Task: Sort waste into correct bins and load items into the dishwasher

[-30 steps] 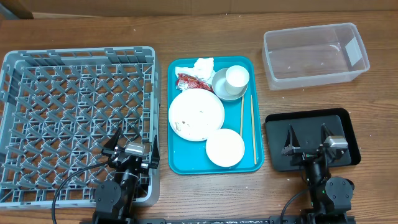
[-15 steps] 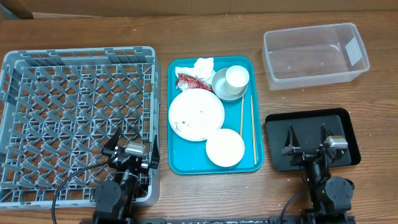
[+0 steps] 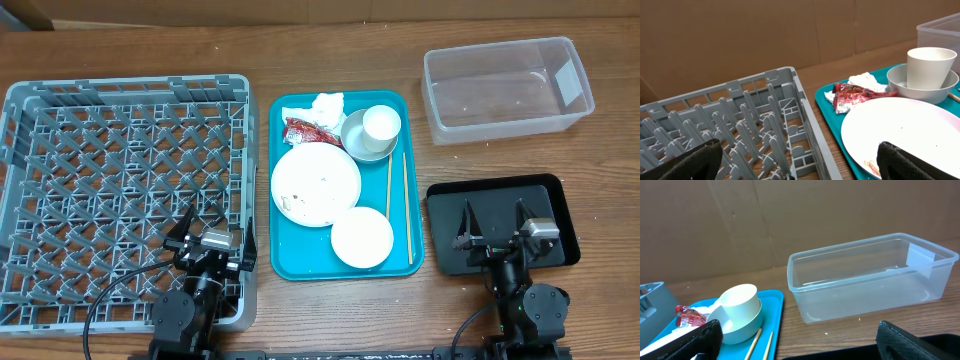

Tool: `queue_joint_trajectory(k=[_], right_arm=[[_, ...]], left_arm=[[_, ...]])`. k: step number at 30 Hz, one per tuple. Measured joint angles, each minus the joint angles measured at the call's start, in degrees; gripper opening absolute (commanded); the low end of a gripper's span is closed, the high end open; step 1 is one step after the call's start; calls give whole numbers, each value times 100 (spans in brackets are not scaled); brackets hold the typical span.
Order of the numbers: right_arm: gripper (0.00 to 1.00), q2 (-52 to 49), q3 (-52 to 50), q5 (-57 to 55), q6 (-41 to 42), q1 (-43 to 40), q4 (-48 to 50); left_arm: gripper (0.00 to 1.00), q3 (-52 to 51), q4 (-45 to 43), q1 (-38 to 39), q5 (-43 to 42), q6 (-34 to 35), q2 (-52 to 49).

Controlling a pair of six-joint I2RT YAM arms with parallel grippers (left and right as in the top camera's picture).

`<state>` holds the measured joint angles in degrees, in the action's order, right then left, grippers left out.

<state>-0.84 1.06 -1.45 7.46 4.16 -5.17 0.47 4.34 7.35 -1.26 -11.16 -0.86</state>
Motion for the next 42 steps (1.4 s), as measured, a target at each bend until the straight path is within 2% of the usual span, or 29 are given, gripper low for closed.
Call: queue_joint_trajectory(k=[11,15,23,26,30,33,40,42], right_arm=[[100,0,0,-2,-2,0,2],[100,0,0,-2,0,2,2],[100,0,0,0,0,0,-2],[100,0,0,0,0,2,0],[100,0,0,2,0,2,-4],[100,0,-2,0,0,0,-2],[100,7,-2,4,2,0,0],[100,4,-2,0,-4,0,-2]], left_arm=[[100,0,-94,0,-7,2,0],[100,0,-802,0,-494,122,0],[100,0,-3097,0,-1419,173,7],[100,72,-3268,0,-1552,173,-22],[100,699,-2562,0,-1711,142,-579],[100,1792,-1458,0,-1899,-9,-1578],[100,5836,2363,2,-2527,-275,-5154],[100,6951,3180,4,-2723,-264,-6137]])
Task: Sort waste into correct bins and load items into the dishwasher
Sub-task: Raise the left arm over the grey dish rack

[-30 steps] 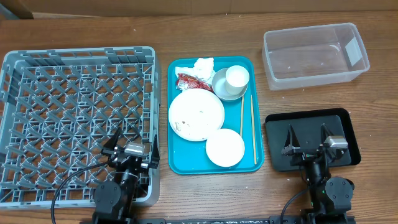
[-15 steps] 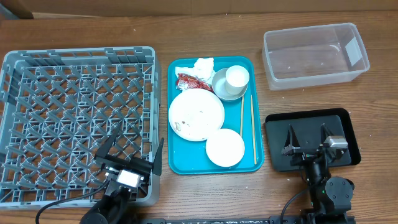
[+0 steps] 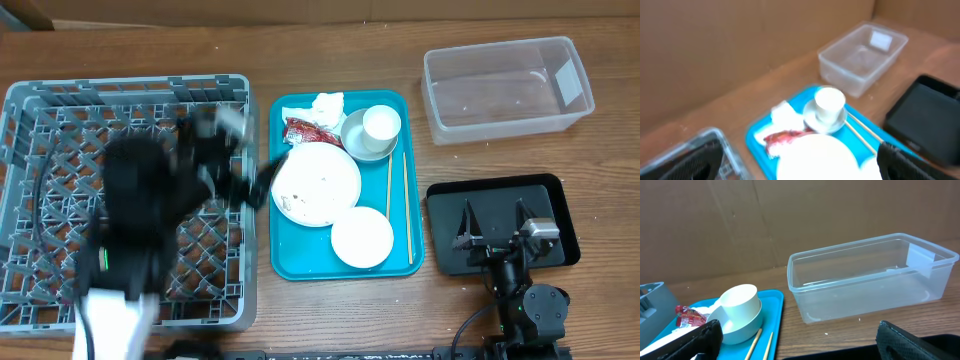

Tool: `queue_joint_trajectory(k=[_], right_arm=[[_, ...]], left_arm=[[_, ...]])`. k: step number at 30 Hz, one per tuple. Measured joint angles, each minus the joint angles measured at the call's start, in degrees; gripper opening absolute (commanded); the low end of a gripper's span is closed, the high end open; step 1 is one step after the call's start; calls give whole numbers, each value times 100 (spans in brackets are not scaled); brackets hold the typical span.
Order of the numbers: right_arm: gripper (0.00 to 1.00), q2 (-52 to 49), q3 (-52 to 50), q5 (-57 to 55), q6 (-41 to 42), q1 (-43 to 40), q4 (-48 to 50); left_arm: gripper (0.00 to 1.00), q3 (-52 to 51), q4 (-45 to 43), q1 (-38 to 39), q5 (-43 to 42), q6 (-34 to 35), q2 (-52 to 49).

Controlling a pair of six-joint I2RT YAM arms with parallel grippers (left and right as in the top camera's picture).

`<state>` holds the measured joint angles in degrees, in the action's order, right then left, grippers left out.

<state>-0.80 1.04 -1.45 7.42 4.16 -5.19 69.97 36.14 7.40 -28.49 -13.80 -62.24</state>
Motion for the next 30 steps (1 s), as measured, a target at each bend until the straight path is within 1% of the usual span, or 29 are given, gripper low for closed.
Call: queue_joint_trajectory(k=[1,3,6,9,11,13,16,22,30], right_arm=[[100,2,0,4,7,2,2],[100,0,2,2,2,2,0],[100,0,0,4,4,0,7],[100,0,2,2,2,2,7],[100,2,2,2,2,0,2],[100,2,2,2,4,0,2],[100,0,2,2,2,0,0],[100,0,2,2,2,0,4],[100,0,0,4,4,0,2]], left_arm=[[100,516,380,-4,-105,31,-479],[100,1220,828,-4,-262,61,-1178],[100,1845,1174,-2,-199,350,-1917],[100,2221,1408,-33,533,1043,-2446],[100,2310,1475,-125,1263,1589,-2677],[100,2315,1493,-297,1823,2031,-2806],[100,2317,1403,-719,2343,2481,-2898],[100,2354,1279,-1370,2732,2787,-2898],[100,2363,1353,-1456,2815,2874,-2898]])
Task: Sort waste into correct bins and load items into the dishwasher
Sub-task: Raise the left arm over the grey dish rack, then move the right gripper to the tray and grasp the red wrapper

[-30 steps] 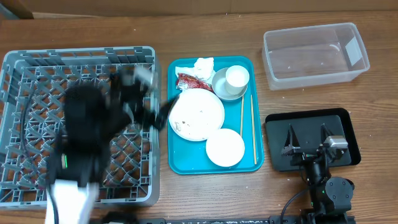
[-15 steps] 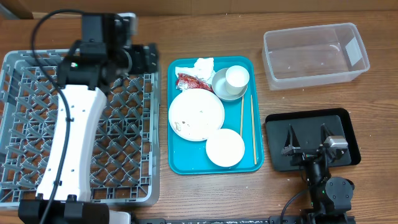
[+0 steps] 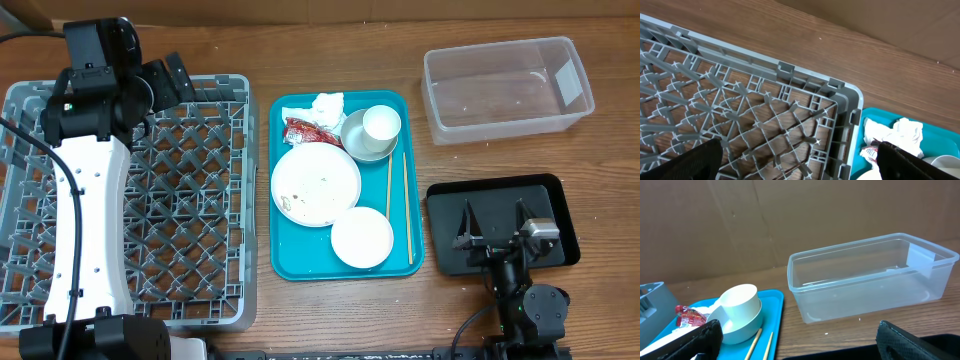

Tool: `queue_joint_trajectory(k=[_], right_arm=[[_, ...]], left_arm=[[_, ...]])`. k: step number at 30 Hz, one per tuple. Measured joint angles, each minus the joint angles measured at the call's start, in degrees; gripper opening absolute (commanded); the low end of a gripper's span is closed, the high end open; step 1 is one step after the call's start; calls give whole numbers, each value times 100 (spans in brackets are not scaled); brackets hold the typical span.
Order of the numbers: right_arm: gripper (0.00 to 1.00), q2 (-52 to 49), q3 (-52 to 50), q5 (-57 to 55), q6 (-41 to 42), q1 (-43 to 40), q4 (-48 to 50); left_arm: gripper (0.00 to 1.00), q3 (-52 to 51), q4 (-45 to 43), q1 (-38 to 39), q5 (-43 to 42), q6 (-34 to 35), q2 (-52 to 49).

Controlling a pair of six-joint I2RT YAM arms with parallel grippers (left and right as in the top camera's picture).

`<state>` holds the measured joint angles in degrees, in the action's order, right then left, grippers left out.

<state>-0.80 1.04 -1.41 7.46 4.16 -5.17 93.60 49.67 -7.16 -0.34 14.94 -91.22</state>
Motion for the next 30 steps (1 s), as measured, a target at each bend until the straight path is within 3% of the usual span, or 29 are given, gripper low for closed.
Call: queue_joint_trajectory(k=[6,12,15,22,26,30], right_arm=[[100,-2,2,39,74,0,302],[100,13,2,675,898,2,1099],[100,13,2,831,1095,0,1862],[100,17,2,647,1244,0,4649],[100,-39,17,76,1263,2,5549],[100,-575,413,-315,1285,0,5654]], left_arm=[[100,4,-127,0,0,2,0],[100,11,-166,0,0,15,0],[100,11,-166,-2,0,15,0],[100,15,-166,-2,0,17,0],[100,15,-164,-2,0,17,0],[100,15,-160,-2,0,17,0]])
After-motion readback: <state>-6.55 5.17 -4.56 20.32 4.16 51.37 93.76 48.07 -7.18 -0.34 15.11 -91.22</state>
